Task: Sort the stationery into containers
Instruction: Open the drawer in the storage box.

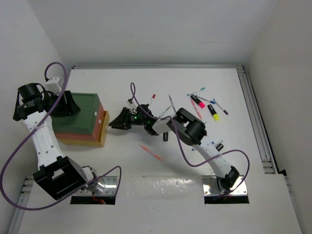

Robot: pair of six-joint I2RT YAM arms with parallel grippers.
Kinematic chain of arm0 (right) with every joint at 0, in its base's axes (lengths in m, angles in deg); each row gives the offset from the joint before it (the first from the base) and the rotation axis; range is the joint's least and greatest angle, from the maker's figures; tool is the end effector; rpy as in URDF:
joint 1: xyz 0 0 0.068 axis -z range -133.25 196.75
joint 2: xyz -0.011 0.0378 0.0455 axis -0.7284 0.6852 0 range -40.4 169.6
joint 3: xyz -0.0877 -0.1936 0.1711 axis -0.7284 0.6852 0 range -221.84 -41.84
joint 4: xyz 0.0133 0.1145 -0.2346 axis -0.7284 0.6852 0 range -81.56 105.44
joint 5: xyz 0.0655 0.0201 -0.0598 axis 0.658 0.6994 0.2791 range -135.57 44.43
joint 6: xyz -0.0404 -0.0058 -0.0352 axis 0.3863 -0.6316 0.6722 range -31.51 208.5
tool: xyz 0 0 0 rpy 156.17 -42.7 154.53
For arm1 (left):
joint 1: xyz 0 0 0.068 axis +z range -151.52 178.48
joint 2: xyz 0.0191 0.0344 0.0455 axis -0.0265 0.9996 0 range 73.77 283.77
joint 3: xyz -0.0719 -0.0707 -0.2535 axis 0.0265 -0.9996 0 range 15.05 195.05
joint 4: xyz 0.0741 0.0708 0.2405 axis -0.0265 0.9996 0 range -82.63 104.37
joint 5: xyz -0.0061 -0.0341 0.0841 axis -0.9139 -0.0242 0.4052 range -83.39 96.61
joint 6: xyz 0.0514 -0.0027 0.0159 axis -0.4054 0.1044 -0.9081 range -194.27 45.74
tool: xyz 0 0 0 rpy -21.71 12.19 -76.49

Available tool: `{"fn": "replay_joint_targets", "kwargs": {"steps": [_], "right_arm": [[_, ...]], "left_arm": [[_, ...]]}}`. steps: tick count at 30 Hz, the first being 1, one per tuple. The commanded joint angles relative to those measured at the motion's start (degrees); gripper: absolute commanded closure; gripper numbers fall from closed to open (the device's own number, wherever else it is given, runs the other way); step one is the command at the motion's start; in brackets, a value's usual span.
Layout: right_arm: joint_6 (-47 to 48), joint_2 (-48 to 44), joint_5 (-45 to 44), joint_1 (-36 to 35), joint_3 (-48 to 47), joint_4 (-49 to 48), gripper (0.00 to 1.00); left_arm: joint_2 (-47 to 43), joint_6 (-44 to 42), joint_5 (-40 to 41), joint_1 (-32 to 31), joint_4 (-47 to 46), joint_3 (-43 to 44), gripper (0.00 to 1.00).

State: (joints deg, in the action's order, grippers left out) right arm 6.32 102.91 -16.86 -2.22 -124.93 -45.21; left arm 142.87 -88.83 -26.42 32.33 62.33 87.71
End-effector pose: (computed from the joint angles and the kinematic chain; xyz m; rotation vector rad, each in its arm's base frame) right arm 0.3219 0.3959 0.0765 0.1436 2.1904 1.9635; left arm 0.2030 0.1128 0.3540 -0.1491 2.2975 -0.2903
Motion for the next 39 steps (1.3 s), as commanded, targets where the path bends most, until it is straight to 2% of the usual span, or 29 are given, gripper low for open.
{"fn": "replay_joint_targets", "kwargs": {"steps": [1, 3, 13, 35, 39], "right_arm": [[-0.71, 2.24, -1.02, -0.95, -3.21, -2.07, 0.62], [-0.88, 3.38, -0.85, -1.04, -4.36, -2.07, 0.57], [-1.76, 6.02, -0.85, -1.83, -8.05, -1.28, 0.56], [-4.14, 9.27, 1.08, -2.27, -12.36, -3.65, 0.60], [-4.05, 9.27, 1.44, -2.27, -12.36, -3.92, 0.64]], "left_arm": [[1.04, -0.81, 3.33, 0.52, 3.40, -2.70, 0.39], [1.21, -0.90, 3.24, 0.52, 3.40, -2.70, 0.39], [1.21, -1.25, 3.24, 0.52, 2.96, -3.23, 0.39], [1.65, -1.17, 3.59, 0.52, 1.82, -4.55, 0.38], [1.65, -1.16, 3.59, 0.52, 1.64, -4.64, 0.38]]}}
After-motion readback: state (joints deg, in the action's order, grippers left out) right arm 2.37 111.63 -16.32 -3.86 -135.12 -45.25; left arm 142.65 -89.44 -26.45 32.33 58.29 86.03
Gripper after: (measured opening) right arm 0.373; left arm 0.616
